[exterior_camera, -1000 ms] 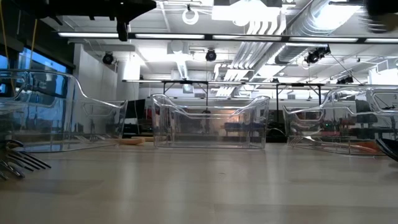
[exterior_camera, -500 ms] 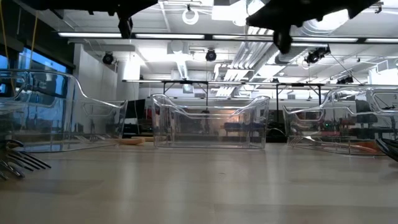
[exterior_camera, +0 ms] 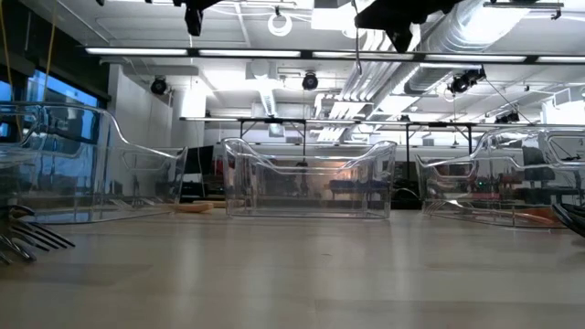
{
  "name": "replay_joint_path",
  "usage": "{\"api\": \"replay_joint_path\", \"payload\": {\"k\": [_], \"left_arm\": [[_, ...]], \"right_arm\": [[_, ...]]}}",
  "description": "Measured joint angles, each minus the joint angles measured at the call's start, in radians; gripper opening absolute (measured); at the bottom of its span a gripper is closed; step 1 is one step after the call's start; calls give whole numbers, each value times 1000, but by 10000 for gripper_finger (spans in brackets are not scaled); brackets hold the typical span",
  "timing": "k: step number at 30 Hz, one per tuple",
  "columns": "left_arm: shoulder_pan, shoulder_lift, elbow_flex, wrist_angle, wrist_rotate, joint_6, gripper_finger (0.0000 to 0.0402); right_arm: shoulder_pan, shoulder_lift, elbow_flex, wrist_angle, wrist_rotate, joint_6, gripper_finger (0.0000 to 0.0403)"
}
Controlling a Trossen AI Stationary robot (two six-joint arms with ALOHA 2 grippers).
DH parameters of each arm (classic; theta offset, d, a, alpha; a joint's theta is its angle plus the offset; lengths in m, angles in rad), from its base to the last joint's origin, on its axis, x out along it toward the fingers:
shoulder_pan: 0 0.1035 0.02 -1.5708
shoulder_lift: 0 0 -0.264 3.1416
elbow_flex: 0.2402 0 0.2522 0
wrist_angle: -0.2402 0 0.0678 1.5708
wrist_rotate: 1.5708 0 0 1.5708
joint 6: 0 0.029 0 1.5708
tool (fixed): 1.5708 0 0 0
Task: Sort silverware by color (type)
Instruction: Put the orange fork into the bottom right transparent bin
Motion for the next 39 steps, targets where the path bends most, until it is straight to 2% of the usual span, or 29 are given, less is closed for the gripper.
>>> {"api": "replay_joint_path", "payload": {"k": [12,15,18,23,27,30,33,39], "left_arm": [[0,0,0,0,0,1,0],[0,0,0,0,-1,3,0],[0,0,0,0,-1,9,0],[0,0,0,0,-4,26,0],[0,0,0,0,-4,26,0],[0,0,0,0,-4,26,0],[0,0,0,-1,-12,26,0],[0,0,0,0,-18,25,0]], "right_arm": [[0,7,2,-1,-17,4,0],[0,4,2,-47,8,70,0],[0,-14,2,-219,75,165,0],[8,-58,-10,-622,201,334,0],[27,-146,-59,-823,278,490,0],[23,-210,-124,-906,273,628,0],[2,-243,-199,-905,210,722,0],[-29,-197,-305,-807,126,805,0]]}}
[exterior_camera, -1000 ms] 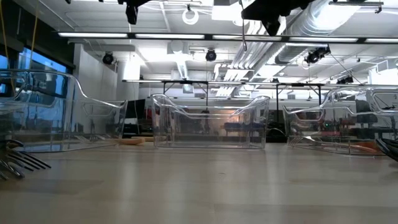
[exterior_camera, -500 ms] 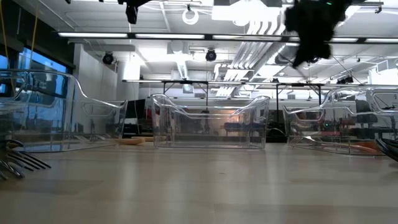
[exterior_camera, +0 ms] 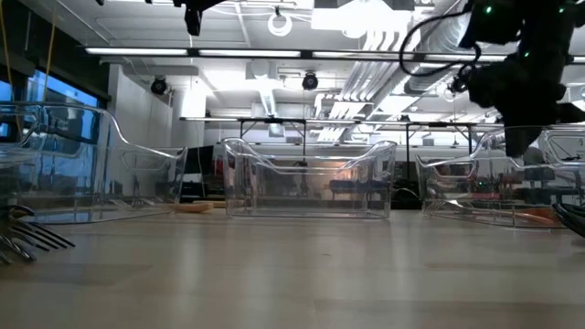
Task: Sort silverware by color (type)
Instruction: Put the orange fork into the bottom right transparent bin
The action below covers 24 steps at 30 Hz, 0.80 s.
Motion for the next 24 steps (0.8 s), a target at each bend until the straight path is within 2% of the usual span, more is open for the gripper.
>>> {"api": "replay_joint_path", "payload": {"k": [12,20,24], "left_arm": [[0,0,0,0,0,-17,0],[0,0,0,0,0,-17,0],[0,0,0,0,0,-17,0]], "right_arm": [[-62,173,-54,84,-3,-8,0],[-69,196,-54,104,-4,-10,3],[-69,196,-54,105,-4,-10,28]]}}
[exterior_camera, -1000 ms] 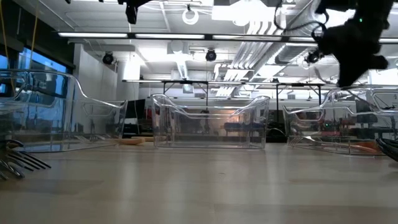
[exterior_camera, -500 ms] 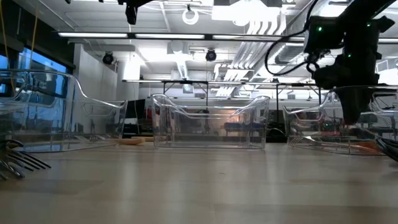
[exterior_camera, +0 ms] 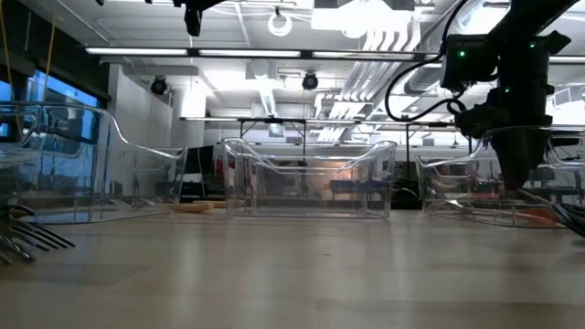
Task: Sort silverware by color (type)
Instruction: Put the orange fork into the bottom right transparent bin, then put the blue spoon into the middle transparent bin
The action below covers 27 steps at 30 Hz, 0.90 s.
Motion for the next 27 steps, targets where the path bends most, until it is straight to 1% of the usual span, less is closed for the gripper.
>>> {"api": "replay_joint_path", "payload": {"k": [3,6,9,11,14,18,21,24,27], "left_arm": [[0,0,0,0,0,0,0],[0,0,0,0,0,0,0],[0,0,0,0,0,0,0],[0,0,0,0,0,0,0],[0,-7,-1,-2,0,0,0],[0,-24,-1,-2,0,0,0],[0,-42,-1,-5,0,0,0],[0,-56,-1,-13,0,0,0],[0,-64,-1,-28,0,-4,0]], "right_arm": [[0,0,0,0,7,0,63],[0,0,0,0,15,-5,107],[0,0,11,-19,6,-55,147],[0,-5,34,-36,-1,-98,167],[0,-29,88,-74,-1,-156,182],[4,-90,172,-79,0,-239,185],[13,-148,208,6,18,-289,185],[29,-194,210,192,30,-342,185],[47,-198,210,419,25,-408,185]]}}
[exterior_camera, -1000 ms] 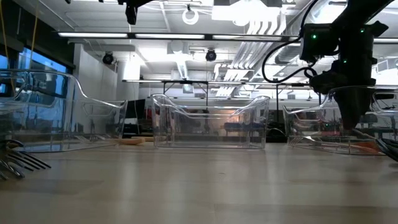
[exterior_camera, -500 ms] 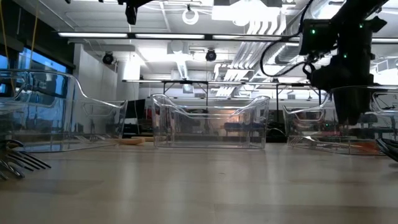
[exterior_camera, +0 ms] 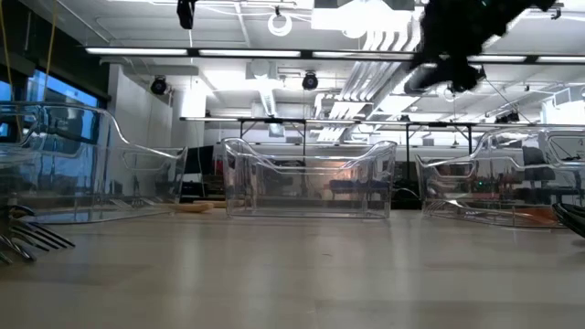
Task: Sort silverware by color (type)
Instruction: Put the blue spoon into the middle transparent bin
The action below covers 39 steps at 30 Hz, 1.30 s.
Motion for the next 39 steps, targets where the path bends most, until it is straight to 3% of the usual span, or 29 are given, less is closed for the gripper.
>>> {"api": "replay_joint_path", "payload": {"k": [6,11,39], "left_arm": [[0,-3,0,-31,0,-51,0],[0,-3,0,-27,0,-51,0],[0,-3,0,1,0,4,0]], "right_arm": [[33,53,0,435,-57,-238,185],[42,116,0,607,-66,-368,185],[41,154,0,644,-88,-370,185]]}}
